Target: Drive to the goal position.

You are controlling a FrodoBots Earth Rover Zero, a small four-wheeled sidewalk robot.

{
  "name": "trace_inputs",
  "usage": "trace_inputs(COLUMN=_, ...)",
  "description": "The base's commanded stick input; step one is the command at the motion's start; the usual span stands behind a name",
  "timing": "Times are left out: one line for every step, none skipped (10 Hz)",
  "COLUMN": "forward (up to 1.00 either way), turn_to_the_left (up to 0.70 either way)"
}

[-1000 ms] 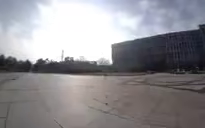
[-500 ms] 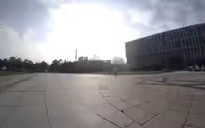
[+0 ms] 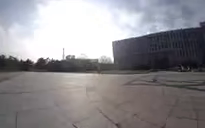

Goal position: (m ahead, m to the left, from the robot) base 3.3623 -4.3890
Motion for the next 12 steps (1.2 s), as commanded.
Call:
trace_inputs(forward=0.85, turn_to_the_left=-0.34)
trace_inputs(forward=0.85, turn_to_the_left=-0.34)
trace_inputs(forward=0.85, turn_to_the_left=-0.34)
trace_inputs(forward=0.85, turn_to_the_left=-0.34)
trace_inputs(forward=0.85, turn_to_the_left=-0.34)
trace_inputs(forward=0.85, turn_to_the_left=-0.34)
trace_inputs(forward=0.85, turn_to_the_left=-0.34)
trace_inputs(forward=0.85, turn_to_the_left=-0.34)
trace_inputs(forward=0.85, turn_to_the_left=-0.34)
trace_inputs(forward=0.85, turn_to_the_left=-0.33)
trace_inputs(forward=0.85, turn_to_the_left=-0.32)
trace_inputs(forward=0.85, turn_to_the_left=-0.31)
